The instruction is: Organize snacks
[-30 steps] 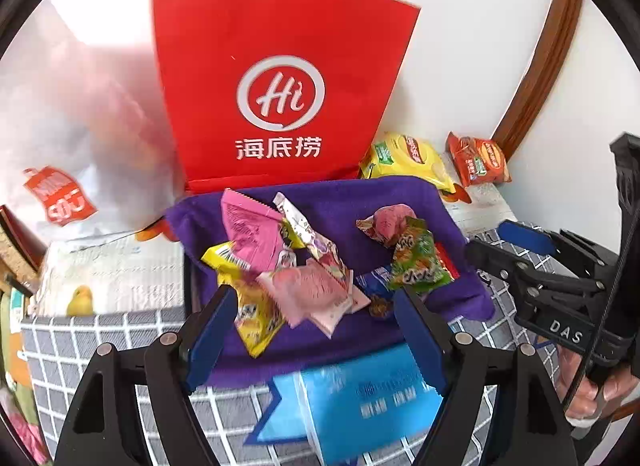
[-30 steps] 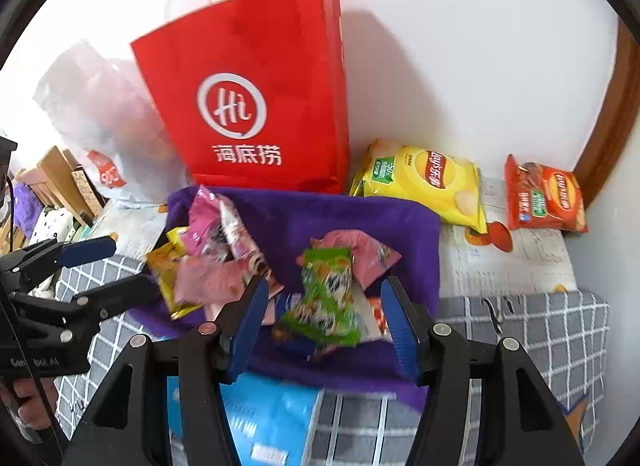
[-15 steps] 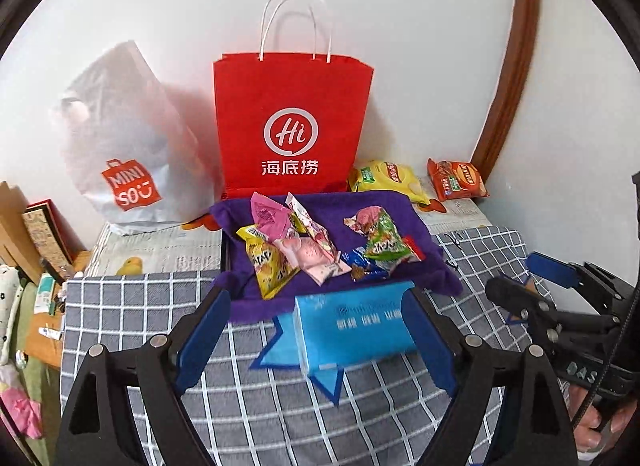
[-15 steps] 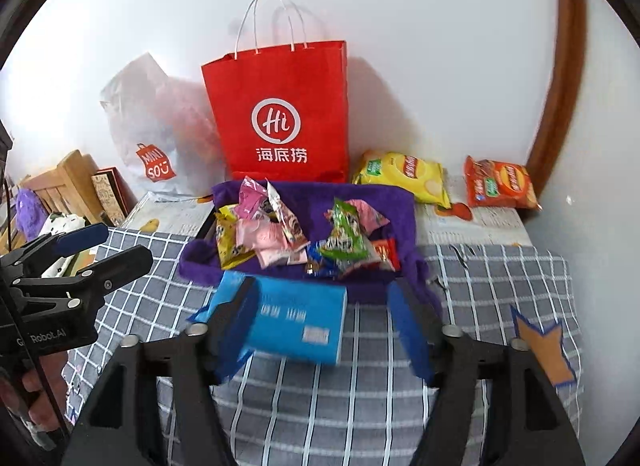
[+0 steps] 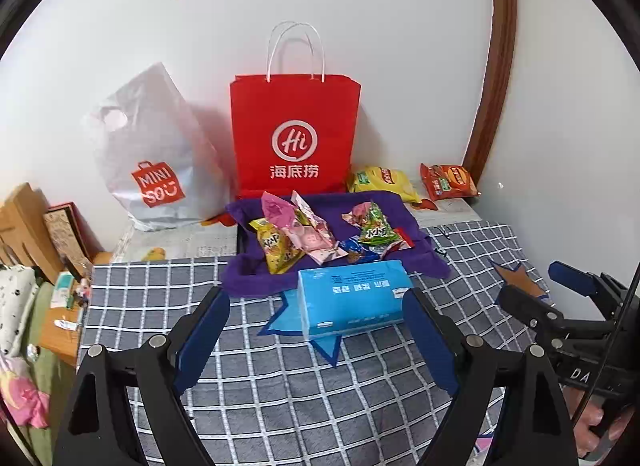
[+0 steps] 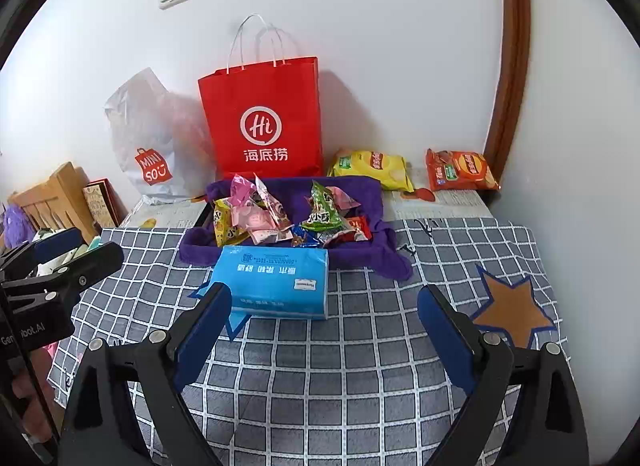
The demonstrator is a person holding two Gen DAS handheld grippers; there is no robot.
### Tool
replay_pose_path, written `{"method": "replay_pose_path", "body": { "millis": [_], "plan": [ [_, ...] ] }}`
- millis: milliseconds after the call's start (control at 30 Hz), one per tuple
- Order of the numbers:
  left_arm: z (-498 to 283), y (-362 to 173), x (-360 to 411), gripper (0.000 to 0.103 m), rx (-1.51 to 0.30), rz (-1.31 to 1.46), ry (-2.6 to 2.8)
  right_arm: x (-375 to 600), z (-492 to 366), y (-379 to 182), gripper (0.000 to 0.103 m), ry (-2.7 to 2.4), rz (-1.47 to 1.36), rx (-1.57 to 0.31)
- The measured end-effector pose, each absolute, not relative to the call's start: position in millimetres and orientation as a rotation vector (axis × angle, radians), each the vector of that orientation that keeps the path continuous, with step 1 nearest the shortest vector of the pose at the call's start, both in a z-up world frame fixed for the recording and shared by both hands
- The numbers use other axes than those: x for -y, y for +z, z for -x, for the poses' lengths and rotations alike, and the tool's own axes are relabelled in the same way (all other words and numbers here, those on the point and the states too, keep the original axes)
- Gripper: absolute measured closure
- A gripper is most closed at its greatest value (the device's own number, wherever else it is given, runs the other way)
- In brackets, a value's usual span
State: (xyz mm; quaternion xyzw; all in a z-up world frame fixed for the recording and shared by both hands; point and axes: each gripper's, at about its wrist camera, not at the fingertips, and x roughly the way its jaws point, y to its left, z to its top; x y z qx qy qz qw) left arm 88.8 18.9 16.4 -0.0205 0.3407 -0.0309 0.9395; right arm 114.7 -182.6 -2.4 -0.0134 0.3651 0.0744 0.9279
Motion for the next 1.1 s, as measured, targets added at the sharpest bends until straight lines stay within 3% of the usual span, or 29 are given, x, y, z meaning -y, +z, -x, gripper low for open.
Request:
{"method": "replay_pose_path", "body": {
  "millis": [1100],
  "plan": [
    [-68.8,25.5,-14.8,0.015,-0.683,0.054,-0.080,188.5,-93.1,5.4,0.009,0.141,0.013,-0.732]
  ]
}}
